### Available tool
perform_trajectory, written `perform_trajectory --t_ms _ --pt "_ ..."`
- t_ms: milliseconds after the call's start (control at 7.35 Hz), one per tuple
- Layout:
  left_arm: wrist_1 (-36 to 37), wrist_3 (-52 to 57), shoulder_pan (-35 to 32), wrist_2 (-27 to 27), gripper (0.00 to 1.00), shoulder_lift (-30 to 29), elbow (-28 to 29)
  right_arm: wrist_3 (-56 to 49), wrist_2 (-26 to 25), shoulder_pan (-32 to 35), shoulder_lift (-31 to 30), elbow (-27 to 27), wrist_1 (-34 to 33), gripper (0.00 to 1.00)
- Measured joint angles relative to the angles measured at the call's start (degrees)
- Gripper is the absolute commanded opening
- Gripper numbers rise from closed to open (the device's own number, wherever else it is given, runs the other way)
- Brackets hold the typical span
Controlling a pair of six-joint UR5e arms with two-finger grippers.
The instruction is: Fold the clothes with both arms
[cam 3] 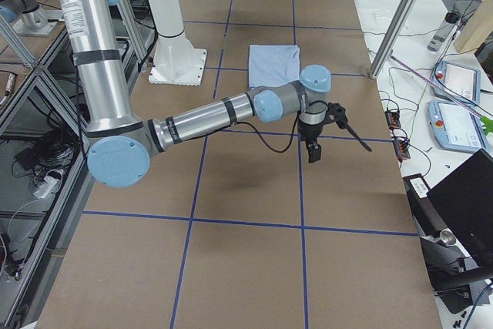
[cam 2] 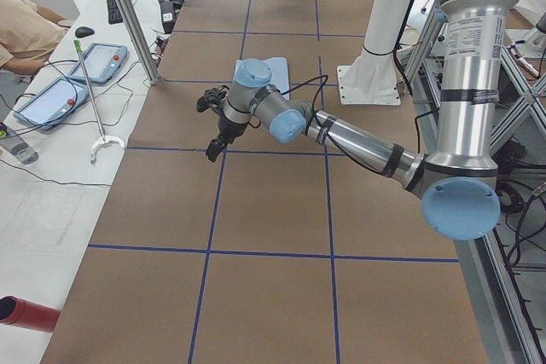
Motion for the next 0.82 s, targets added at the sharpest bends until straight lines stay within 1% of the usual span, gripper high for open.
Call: perform_trajectory --t_ms 136,272,408,544,816 --pt "1.37 7.37 -6.49 -2.98 1.00 1.99 3.31 -6.69 0.30 4.10 -4.12 0.06 -2.68 1.00" --pt "3.89 10.94 -11.15 -5.36 1.00 2.99 7.44 -10.29 0.25 6.69 -8.56 0.24 -4.65 1.00" --pt "5.95 13.19 -14.12 -6.55 1.00 3.47 11.08 -11.66 0.30 8.36 -13.16 0.42 -4.76 1.00" --pt "9.07 15.36 -16.35 -7.23 1.00 3.46 13.36 -12.06 0.55 9.57 -16.42 0.47 -3.93 1.00" --pt "18.05 17.11 -18.30 -8.23 1.00 3.26 14.18 -11.89 2.54 10.86 -18.81 0.45 -2.98 1.00"
